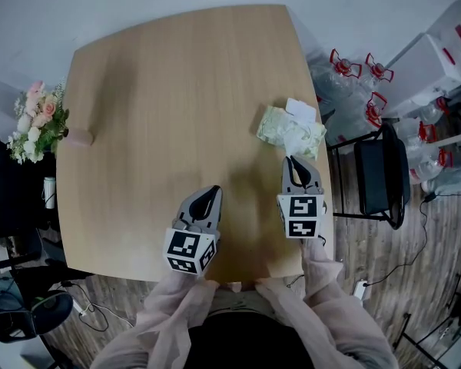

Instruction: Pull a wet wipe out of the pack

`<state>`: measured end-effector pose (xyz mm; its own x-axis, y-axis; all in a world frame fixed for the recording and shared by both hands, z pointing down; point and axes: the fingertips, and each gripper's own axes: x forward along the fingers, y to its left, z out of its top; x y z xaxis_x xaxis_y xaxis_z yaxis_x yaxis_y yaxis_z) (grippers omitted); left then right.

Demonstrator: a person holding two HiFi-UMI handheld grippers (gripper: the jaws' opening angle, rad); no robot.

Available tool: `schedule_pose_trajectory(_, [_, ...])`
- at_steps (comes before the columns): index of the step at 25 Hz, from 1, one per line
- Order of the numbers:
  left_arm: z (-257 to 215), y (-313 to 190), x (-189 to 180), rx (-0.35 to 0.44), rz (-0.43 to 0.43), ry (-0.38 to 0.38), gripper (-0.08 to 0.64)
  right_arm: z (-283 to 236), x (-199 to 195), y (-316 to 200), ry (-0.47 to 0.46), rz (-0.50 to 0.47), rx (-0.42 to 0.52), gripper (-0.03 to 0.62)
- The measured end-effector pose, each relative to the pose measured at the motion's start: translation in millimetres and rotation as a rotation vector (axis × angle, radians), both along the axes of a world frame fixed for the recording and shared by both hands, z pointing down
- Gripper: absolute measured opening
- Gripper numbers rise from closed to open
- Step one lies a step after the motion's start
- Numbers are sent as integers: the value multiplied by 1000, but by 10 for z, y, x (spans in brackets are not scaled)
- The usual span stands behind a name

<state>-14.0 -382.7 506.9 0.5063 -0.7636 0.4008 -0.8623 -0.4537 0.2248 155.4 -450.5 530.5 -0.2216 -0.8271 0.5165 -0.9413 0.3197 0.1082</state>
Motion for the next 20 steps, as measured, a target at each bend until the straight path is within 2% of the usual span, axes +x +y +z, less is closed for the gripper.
schedule_pose_trajectory(20, [-65,219,-90,17,7,4,12,-55,-70,248,6,12,7,18])
